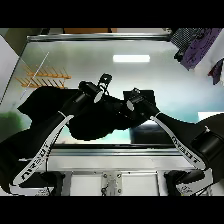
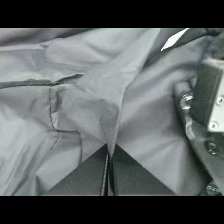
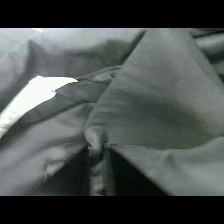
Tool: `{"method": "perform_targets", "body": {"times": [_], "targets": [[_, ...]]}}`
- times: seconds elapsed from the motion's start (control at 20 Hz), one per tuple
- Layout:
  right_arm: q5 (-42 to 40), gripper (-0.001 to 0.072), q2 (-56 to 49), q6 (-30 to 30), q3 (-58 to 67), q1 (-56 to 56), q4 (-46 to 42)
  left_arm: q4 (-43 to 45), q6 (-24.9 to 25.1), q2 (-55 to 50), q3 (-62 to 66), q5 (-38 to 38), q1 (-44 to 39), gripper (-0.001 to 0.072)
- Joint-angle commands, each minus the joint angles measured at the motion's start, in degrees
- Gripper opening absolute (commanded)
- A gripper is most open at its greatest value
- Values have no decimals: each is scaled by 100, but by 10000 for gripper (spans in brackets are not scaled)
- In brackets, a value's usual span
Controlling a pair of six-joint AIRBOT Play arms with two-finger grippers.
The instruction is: Fold the clothes and pants, and hang the long-sleeved shirts on hangers.
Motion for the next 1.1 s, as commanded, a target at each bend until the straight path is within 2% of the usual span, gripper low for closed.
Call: {"method": "perform_targets", "body": {"times": [0.0,0.1,0.25,0.4,0.5,0.6,0.8,0.95,1.05], "targets": [[752,18,181,-1078,15,-63,-304,9,70,221,0,26,52,16],[953,17,525,-1648,15,-151,-772,2,70,509,0,42,166,16],[1246,17,1342,-3064,136,-520,-796,-13,70,1115,0,57,232,16],[2354,16,2243,-4205,942,-1005,-772,-212,85,1775,260,76,164,16],[3198,16,2677,-4621,1869,-1235,-774,-557,205,2050,970,90,116,16],[3860,16,2957,-4752,2944,-1318,-776,-839,345,2153,1989,85,7,15],[4221,16,3331,-4653,4627,-1316,-802,-573,540,2157,3637,107,-553,15],[4166,15,3713,-4398,4900,-1316,-826,-452,538,2275,4046,328,-723,15],[4245,15,3897,-4111,4887,-1316,-835,-452,505,2500,3696,686,-719,15]]}}
